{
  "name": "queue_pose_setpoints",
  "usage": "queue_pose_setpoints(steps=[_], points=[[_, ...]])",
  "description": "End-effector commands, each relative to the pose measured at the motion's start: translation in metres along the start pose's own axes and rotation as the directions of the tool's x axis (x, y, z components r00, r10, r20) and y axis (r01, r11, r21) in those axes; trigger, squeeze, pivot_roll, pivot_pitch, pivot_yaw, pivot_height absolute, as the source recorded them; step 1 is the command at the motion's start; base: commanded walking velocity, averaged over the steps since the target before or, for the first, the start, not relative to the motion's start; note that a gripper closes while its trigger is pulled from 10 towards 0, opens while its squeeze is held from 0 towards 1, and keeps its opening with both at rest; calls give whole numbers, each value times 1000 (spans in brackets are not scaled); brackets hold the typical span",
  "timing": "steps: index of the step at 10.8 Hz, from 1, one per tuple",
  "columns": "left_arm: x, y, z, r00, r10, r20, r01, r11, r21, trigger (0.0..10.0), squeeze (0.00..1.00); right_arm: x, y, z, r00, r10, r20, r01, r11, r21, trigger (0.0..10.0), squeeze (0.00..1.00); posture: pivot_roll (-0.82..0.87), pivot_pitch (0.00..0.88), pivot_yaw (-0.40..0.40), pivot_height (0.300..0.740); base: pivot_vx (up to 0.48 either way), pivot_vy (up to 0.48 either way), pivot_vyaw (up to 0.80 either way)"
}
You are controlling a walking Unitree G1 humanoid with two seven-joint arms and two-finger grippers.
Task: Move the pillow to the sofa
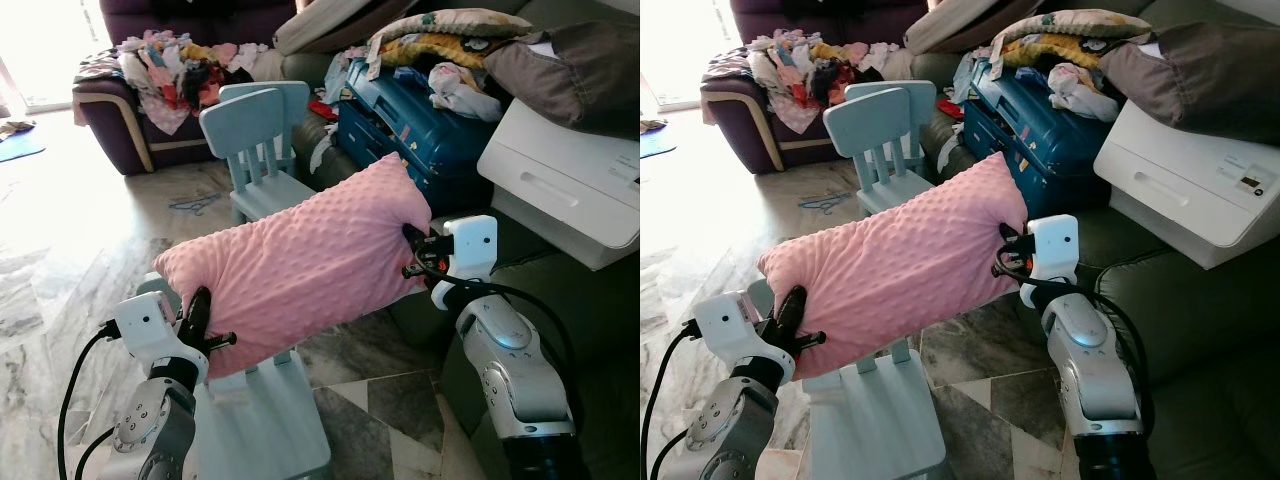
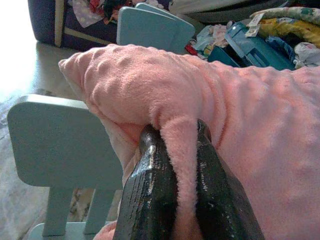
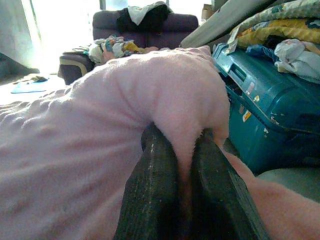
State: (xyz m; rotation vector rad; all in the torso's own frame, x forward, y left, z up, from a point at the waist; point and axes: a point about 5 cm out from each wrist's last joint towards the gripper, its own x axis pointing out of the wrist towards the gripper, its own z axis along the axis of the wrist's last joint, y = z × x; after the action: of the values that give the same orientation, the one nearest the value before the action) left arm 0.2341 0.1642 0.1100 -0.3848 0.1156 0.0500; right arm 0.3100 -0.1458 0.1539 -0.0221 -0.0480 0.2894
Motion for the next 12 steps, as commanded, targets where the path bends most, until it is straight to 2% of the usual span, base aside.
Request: queue_pose_setpoints(steps=[1,6,12], points=[[1,-4,3,1000,-25,11,25,1000,-8,10000,0,3,-1,12,999,-2,40,2,1000,-8,0,0,-195,4,18,740,0,0,-800],[1,-6,3,999,-47,9,47,999,-19,10000,0,3,-1,11,999,-4,35,4,1000,-5,0,0,-198,6,20,740,0,0,-800],[2,-3,2,1000,-29,0,29,999,-39,10000,0,4,-2,11,1000,-7,28,7,1000,-2,0,0,-198,6,19,740,0,0,-800]])
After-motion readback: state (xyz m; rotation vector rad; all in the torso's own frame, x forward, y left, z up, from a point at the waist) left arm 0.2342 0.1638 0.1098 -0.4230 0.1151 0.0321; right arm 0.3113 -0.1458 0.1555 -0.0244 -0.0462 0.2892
